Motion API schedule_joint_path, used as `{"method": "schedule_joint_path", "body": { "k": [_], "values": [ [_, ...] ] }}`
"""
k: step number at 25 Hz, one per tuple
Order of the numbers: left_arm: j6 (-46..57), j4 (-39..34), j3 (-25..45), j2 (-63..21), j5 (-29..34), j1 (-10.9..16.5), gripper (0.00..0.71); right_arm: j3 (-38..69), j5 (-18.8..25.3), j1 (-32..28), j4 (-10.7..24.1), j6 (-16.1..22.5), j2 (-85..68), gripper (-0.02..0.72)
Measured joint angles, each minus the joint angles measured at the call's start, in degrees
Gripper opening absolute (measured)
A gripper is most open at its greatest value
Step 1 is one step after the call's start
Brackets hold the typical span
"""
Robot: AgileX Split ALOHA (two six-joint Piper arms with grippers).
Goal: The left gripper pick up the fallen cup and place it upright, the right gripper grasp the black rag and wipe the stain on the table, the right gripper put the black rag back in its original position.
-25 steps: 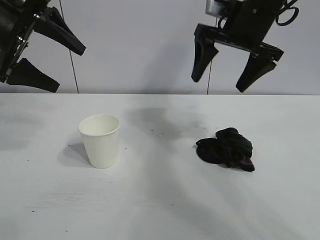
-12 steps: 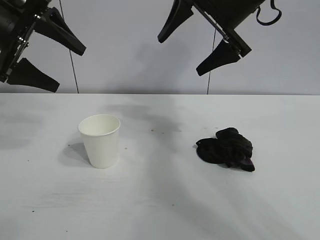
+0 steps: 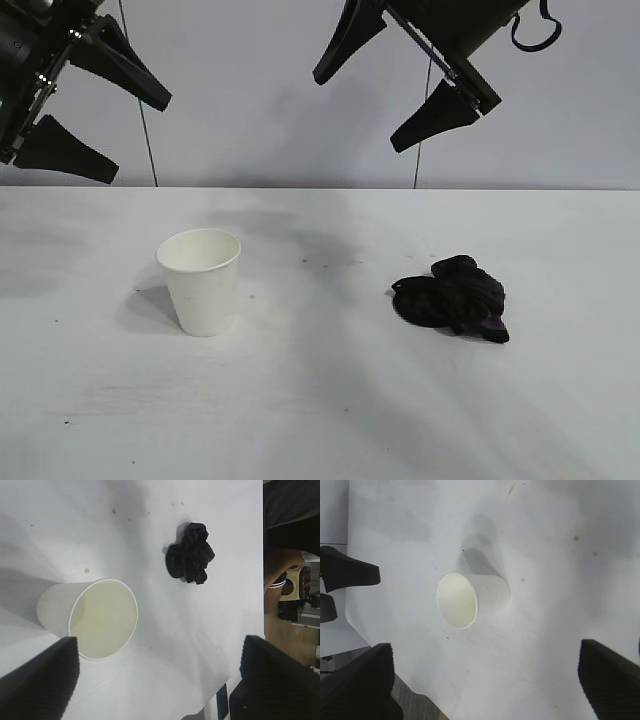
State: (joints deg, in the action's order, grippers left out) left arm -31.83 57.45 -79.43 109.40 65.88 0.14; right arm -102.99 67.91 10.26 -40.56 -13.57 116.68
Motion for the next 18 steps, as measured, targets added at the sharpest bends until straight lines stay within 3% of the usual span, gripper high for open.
{"method": "schedule_joint_path", "body": {
  "k": [5,11,18],
  "values": [
    [-0.1,0.0,0.0,0.0,-0.1,0.0,0.629,4.2,-0.1,-0.3,2.9,-0.5,0.0,0.694],
    [-0.1,0.2,0.0,0.0,-0.1,0.0,0.629,8.8,-0.6,-2.1,-0.2,-3.6,0.0,0.694],
    [-0.1,0.2,0.0,0.0,-0.1,0.0,0.629,8.8,-1.2,-2.9,-1.0,-4.7,-0.3,0.694]
  ]
}}
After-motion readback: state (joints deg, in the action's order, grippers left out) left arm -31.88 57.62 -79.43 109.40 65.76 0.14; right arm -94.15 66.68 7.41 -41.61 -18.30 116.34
